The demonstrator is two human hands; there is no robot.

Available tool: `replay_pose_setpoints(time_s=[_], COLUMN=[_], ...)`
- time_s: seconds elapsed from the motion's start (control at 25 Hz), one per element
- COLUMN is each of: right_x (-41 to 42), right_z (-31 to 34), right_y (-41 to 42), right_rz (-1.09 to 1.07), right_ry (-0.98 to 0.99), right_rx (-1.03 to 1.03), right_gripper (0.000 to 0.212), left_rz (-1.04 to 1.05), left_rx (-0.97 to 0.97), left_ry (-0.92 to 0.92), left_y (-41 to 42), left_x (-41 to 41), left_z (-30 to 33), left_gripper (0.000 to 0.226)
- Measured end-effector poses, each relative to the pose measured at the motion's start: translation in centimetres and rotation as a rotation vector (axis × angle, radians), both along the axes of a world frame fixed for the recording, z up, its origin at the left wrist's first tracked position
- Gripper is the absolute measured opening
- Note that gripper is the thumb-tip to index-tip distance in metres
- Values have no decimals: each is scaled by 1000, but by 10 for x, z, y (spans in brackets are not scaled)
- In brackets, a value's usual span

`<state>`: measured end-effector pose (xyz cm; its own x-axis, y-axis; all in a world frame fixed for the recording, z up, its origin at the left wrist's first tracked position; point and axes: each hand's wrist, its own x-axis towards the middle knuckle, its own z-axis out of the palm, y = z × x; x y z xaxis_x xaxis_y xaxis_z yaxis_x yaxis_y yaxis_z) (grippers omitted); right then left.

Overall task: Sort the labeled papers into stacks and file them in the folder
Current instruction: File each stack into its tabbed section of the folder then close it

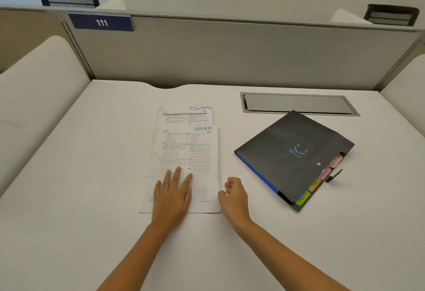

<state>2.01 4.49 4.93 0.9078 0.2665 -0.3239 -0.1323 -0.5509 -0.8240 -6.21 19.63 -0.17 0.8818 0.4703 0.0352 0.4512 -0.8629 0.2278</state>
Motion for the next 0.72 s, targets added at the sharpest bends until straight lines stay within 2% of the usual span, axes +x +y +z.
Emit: replay_pose_setpoints(time_s=[0.08,0.2,0.36,0.44,0.52,0.6,0.72], right_x=[-3,-8,-24,-28,-26,-23,-15], right_z=[0,0,-2,1,6,12,22], right_y=[10,21,33,38,37,29,7], right_rz=[-39,-20,219,248,181,117,75], right_ry=[74,92,-177,-222,-126,-28,80], right_rx=[2,-16,-97,-109,-30,68,206], right_gripper=[39,24,33,33,34,33,29], left_rz=[-5,-17,-30,-39,-25,30,248], left_rx=[-4,14,-7,-54,-133,-325,-506], left_ry=[-18,-23,-28,-26,-46,-105,-296], left_y=[0,1,3,6,10,12,23], left_x=[-2,-2,-2,-3,-3,-3,-8], left_z=[-1,-2,-6,-7,-4,9,39], left_gripper=[50,50,49,53,63,73,71])
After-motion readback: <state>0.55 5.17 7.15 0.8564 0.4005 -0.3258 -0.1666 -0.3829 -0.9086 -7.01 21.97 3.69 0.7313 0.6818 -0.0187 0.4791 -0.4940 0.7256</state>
